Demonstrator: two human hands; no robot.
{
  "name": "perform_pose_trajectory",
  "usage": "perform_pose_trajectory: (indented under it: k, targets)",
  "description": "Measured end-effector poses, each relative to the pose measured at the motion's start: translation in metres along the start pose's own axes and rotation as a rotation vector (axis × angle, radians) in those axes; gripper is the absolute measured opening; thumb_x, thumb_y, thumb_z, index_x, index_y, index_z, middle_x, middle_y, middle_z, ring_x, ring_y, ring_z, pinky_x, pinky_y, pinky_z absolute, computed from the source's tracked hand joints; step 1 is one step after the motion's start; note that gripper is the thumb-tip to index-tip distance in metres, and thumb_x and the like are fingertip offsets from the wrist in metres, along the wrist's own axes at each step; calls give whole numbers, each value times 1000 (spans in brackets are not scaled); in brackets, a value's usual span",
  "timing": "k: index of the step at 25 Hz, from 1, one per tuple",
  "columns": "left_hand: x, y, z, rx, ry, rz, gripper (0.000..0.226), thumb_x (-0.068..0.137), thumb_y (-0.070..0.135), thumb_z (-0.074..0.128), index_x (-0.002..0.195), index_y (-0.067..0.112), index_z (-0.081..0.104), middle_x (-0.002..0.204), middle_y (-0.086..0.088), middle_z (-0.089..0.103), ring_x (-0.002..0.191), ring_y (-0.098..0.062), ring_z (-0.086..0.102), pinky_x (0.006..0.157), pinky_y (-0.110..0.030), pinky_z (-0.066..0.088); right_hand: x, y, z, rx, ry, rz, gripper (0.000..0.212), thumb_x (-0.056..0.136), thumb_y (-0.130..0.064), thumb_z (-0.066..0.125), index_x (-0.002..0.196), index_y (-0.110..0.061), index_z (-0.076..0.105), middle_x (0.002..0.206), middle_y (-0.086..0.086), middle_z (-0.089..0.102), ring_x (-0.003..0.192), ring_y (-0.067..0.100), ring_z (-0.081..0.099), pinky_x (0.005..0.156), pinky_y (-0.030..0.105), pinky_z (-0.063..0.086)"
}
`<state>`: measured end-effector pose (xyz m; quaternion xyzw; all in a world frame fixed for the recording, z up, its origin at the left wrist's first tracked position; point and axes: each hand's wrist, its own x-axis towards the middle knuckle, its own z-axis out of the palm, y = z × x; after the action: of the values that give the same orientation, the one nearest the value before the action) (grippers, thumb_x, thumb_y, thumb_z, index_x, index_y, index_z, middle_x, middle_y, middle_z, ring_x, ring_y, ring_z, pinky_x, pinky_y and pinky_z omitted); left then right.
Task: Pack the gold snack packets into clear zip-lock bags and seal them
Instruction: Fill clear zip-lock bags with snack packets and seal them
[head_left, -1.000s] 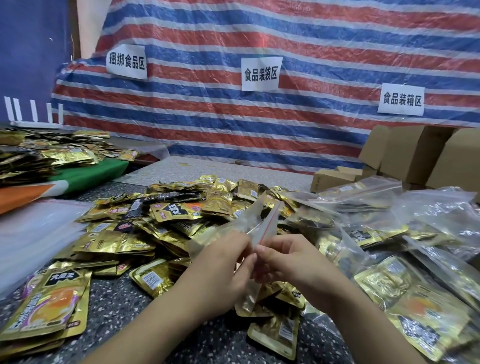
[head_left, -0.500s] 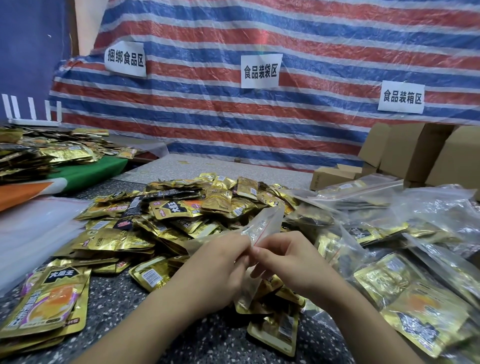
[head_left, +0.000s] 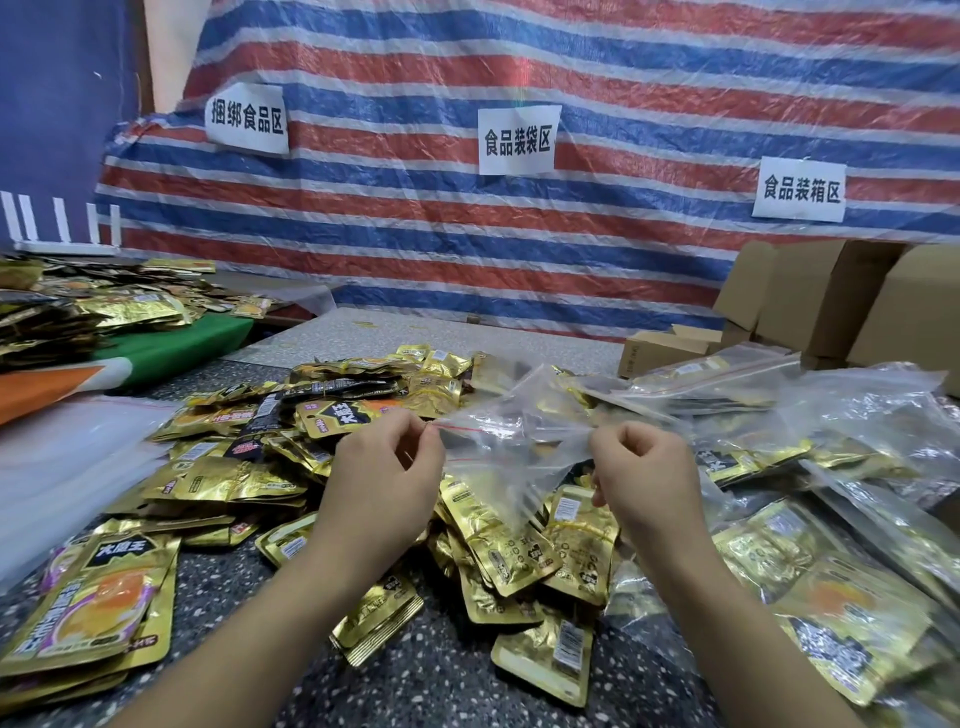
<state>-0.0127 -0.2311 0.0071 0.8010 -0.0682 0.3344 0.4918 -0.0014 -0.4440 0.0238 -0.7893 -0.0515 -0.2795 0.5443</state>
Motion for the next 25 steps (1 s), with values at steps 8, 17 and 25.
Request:
perform_pose_trajectory:
  k: [8,17,25]
  targets:
    - [-2,-1,1,-20,-47,74,30,98,34,54,73,21,62,50,11,51,45,-6,45,44,-17,30,-1,2,5,-259,-86,-91,27,81,-19,57,58,-11,45,52,-6,45,52,14,45,52,35,39]
    - [-30,16,2,94,-222,452,67,84,81,31,143,52,24,130,20,50,85,3,62,63,-25,55,1,2,11,130,-54,94,37,92,-15,55,69,14,53,55,21,49,43,20,58,48,31,46]
    - [-31,12,11,296,-264,636,18,95,30,56,104,22,70,122,6,66,77,-10,67,57,-27,54,3,-2,9,239,-64,187,42,91,-12,52,53,6,50,52,20,47,48,24,60,62,42,56]
